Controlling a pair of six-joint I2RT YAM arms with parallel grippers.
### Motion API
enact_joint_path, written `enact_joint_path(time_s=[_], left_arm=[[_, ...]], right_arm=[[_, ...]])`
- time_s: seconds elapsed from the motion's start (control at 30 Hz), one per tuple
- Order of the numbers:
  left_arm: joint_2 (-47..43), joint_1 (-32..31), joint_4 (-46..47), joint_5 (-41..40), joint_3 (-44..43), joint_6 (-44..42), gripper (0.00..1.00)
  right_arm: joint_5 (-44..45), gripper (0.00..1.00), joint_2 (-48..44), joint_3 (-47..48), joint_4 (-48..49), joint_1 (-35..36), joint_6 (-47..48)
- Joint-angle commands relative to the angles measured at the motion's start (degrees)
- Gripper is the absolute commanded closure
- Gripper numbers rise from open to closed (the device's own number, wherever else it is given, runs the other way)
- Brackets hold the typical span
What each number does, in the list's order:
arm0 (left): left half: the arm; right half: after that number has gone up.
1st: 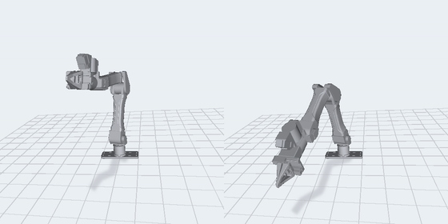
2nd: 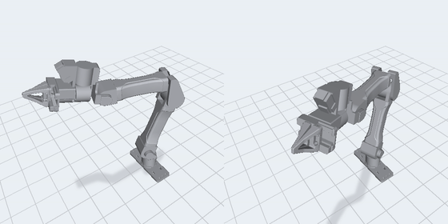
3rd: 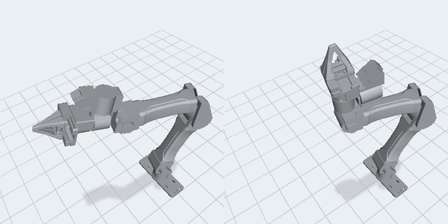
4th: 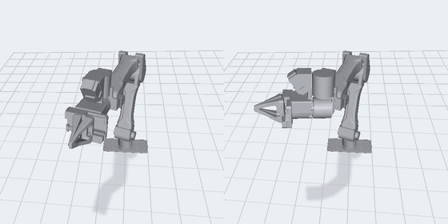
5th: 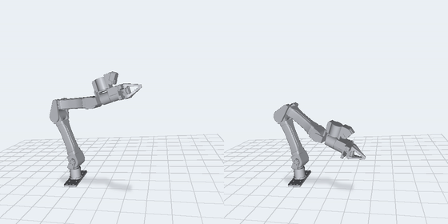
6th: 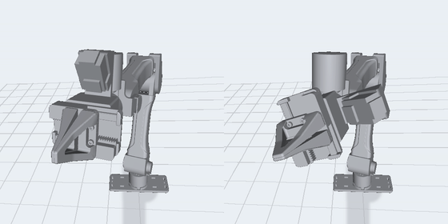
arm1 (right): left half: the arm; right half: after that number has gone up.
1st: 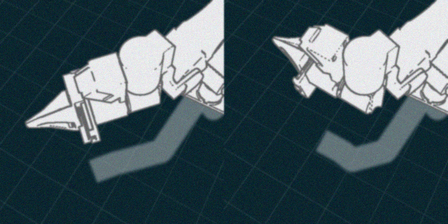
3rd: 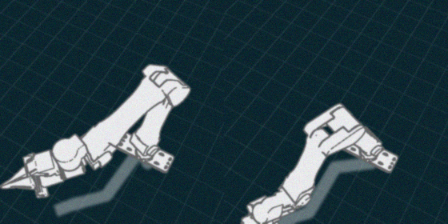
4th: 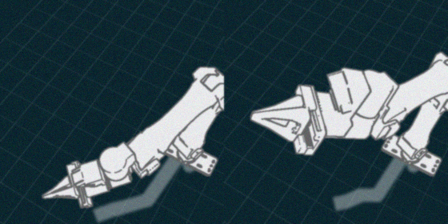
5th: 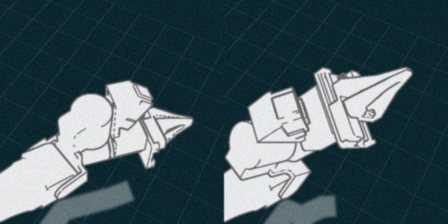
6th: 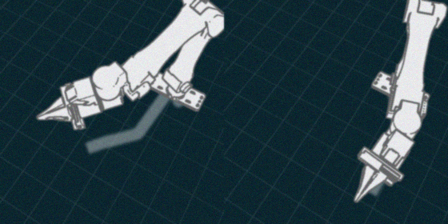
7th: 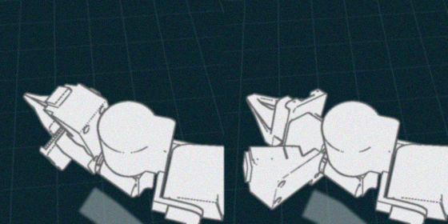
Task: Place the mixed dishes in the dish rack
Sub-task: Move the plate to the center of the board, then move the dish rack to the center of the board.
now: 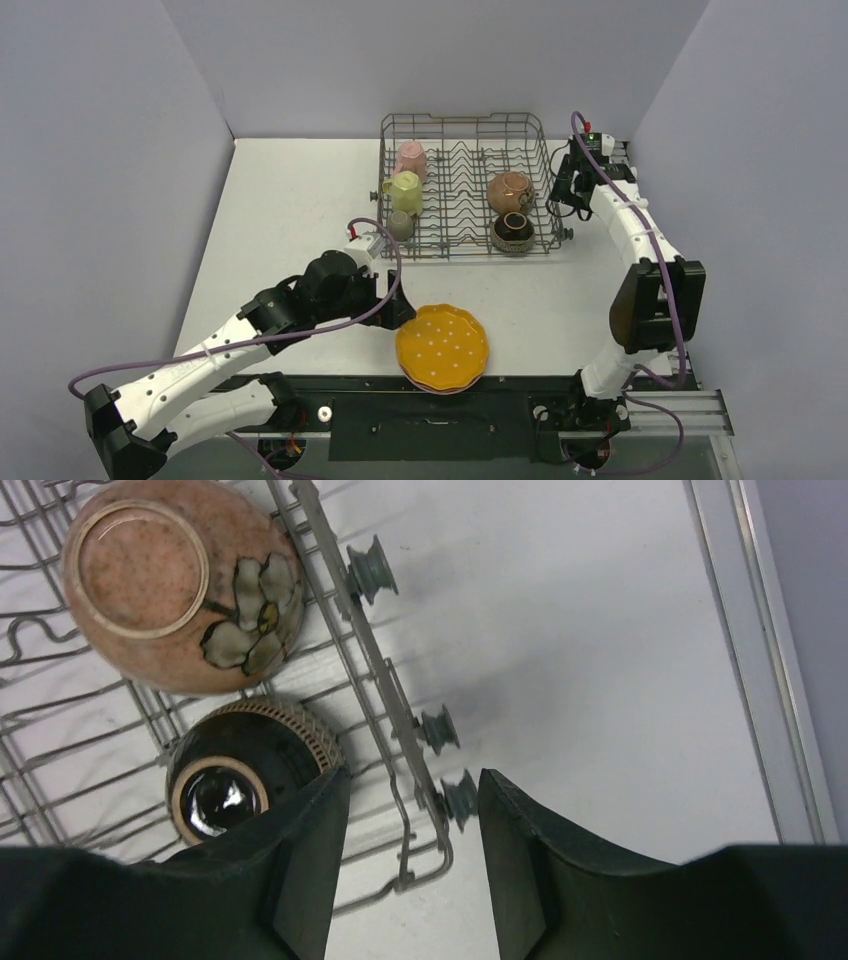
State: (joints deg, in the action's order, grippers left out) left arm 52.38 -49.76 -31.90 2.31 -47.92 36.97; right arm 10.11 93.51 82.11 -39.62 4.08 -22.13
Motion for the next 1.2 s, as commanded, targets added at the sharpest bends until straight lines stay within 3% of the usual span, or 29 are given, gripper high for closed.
enact_joint_path(time_s=[0.0,0.23,0.37,0.53,0.73,0.87,1.0,1.07,1.17], left_arm=[[-2.7,0.4,1.3,3.0,1.8,-0.8,0.08],[-6.2,0.5,0.8,3.9,3.7,-1.3,0.08],[-7.7,0.5,0.4,3.9,4.4,-1.7,0.08],[-9.9,0.6,-0.3,3.6,5.2,-2.1,0.08],[-13.2,0.6,-1.1,2.9,6.2,-1.6,0.08],[-14.8,0.6,-2.0,2.7,6.4,-1.1,0.08],[-16.7,0.6,-4.0,1.5,6.1,-0.6,0.08],[-17.7,0.7,-5.6,0.7,5.8,-0.4,0.08],[-19.5,0.7,-7.8,-0.1,5.6,0.6,0.07]], right_arm=[[-2.6,0.56,7.2,5.6,1.3,-1.9,2.2],[-4.4,0.69,14.0,5.2,1.7,-2.3,3.4],[-3.3,0.79,11.1,-1.1,3.8,-1.5,2.8],[-2.9,1.00,6.0,-8.4,6.4,1.3,0.1],[1.4,1.00,-1.6,-16.8,8.7,11.8,-7.0],[2.9,0.94,-3.5,-21.6,11.9,21.1,-14.2],[4.0,0.81,-1.5,-19.4,12.8,32.5,-17.8],[5.4,0.70,-0.8,-17.1,11.9,36.5,-18.6],[8.0,0.61,-1.2,-14.0,9.2,40.8,-18.6]])
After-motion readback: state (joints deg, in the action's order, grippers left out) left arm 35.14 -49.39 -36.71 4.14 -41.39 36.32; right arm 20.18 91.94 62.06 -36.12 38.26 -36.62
